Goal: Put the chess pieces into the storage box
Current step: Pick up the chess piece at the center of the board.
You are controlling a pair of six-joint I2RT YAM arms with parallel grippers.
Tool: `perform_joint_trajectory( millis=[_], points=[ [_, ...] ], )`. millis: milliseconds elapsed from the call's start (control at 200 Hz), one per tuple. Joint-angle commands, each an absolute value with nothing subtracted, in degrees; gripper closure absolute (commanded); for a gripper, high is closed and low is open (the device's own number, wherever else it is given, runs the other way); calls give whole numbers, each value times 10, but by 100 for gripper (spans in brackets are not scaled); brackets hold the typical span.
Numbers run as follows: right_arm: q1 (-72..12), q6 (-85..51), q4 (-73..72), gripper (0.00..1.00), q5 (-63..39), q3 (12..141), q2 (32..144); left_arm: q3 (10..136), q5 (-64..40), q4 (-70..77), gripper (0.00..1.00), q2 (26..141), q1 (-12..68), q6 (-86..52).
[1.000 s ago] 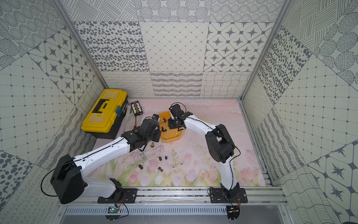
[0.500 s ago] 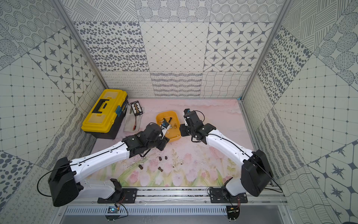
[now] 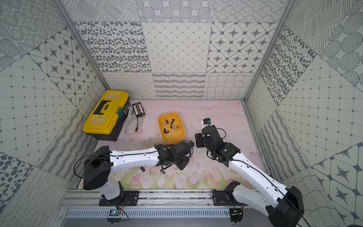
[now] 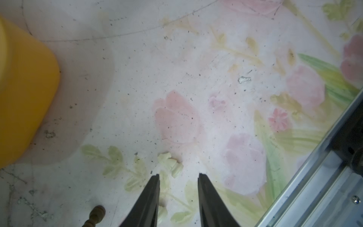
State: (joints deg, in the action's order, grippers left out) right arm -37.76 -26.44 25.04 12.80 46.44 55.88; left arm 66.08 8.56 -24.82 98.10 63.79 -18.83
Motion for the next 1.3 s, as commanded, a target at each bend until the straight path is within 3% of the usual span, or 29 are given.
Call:
perform_joint_trajectory(
  millis=[0,800,1296],
  points=[
    [-375,-285,206,52,152,441,520,671,127,-302,61,1011,655,-309],
    [-374,-312,162,52,118,426,576,686,137,-306,63,1093,656,-317],
    [-373,-318,144,52,107,428,597,699,145,-330,83,1098,656,-303]
  ],
)
